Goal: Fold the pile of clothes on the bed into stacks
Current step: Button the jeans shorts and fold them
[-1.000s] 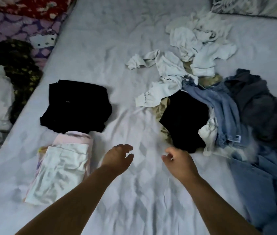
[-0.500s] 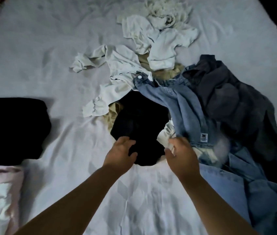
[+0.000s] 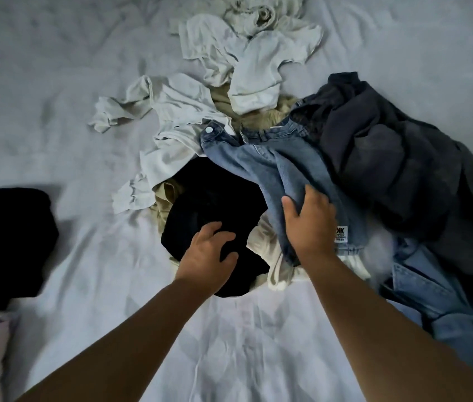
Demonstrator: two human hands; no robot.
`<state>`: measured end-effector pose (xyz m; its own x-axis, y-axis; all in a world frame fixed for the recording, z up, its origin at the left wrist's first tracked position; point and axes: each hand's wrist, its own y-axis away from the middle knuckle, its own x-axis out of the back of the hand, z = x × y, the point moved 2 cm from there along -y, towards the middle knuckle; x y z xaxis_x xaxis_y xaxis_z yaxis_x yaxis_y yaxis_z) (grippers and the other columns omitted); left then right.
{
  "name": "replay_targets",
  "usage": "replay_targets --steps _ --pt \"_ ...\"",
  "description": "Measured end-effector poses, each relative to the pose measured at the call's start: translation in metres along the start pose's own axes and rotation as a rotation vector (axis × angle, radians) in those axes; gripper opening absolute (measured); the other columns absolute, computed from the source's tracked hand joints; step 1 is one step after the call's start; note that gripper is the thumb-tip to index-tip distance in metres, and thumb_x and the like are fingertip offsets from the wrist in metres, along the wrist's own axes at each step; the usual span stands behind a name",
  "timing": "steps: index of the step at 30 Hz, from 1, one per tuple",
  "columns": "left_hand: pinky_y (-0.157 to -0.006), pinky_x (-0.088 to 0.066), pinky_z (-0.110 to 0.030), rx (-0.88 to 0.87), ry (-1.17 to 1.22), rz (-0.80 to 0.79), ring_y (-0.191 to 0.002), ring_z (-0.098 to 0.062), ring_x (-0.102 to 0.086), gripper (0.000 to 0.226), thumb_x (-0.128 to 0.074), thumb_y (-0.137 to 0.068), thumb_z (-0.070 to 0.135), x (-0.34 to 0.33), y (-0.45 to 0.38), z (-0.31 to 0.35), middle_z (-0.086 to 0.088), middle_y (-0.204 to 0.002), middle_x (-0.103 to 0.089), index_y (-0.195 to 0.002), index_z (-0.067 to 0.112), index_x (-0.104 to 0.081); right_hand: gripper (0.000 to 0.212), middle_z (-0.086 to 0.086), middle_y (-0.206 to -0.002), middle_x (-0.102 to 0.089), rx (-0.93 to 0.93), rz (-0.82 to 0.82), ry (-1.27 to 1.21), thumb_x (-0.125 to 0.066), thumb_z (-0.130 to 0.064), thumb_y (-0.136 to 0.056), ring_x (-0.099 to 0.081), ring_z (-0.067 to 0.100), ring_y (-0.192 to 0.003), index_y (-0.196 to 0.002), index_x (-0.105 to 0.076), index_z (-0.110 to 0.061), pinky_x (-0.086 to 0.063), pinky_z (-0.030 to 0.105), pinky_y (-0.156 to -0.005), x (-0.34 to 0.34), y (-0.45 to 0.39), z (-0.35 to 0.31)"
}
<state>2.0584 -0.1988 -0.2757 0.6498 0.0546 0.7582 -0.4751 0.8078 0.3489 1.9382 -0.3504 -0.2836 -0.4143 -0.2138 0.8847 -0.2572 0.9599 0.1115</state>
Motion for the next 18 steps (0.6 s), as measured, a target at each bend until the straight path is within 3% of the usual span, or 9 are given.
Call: replay_targets --steps 4,8,12,15,18 --pt "-0.107 -0.031 -0.026 0.031 0.008 -0.018 -0.134 -0.015 -0.033 0.039 -0.057 -0.091 0.026 0.003 0.010 -0.012 0.002 -0.145 -0.036 -0.130 0.019 -0.055 0.016 0.020 -0.105 -0.058 0.095 -0.062 0.059 -0.050 -0.015 -0.094 -0.053 0.038 -0.099 -0.094 -0.056 0.000 -0.039 0.040 -0.078 0.008 -0.006 -0.001" --pt "-0.105 -0.029 -0.022 0.003 0.039 -0.020 -0.132 -0.014 -0.036 0.039 -0.057 -0.092 0.026 0.006 0.022 -0.005 0.001 -0.143 -0.039 -0.130 0.017 -0.055 0.011 0.018 -0.093 -0.060 0.208 -0.053 0.066 -0.051 -0.011 -0.092 -0.055 0.036 -0.091 -0.084 -0.053 -0.004 -0.040 0.042 -0.079 0.026 0.023 -0.007" --pt "-0.100 -0.030 -0.017 -0.032 0.112 0.006 -0.125 -0.015 -0.044 0.044 -0.056 -0.092 0.027 0.017 0.038 0.009 -0.001 -0.139 -0.044 -0.135 0.017 -0.049 0.028 0.014 -0.067 -0.054 0.390 0.004 -0.019 -0.054 -0.004 -0.080 -0.054 0.033 -0.065 -0.068 -0.033 -0.017 -0.031 0.034 -0.057 0.042 0.069 -0.017" --pt "-0.096 -0.046 -0.031 -0.022 0.248 0.032 -0.111 -0.017 -0.056 0.064 -0.058 -0.090 0.024 0.027 0.054 0.015 0.003 -0.128 -0.048 -0.145 0.035 -0.027 0.027 0.005 -0.056 -0.046 0.507 0.038 -0.044 -0.051 -0.007 -0.071 -0.048 0.027 -0.054 -0.065 -0.027 -0.019 -0.027 0.029 -0.053 0.063 0.104 -0.034" --pt "-0.083 -0.052 -0.035 -0.042 0.297 0.084 -0.095 -0.015 -0.061 0.092 -0.060 -0.087 0.012 0.044 0.073 0.015 0.009 -0.118 -0.042 -0.135 0.062 0.001 0.033 -0.003 -0.056 -0.032 0.603 0.109 -0.051 -0.055 -0.003 -0.066 -0.034 0.018 -0.051 -0.064 -0.026 -0.019 -0.022 0.025 -0.048 0.091 0.136 -0.050"
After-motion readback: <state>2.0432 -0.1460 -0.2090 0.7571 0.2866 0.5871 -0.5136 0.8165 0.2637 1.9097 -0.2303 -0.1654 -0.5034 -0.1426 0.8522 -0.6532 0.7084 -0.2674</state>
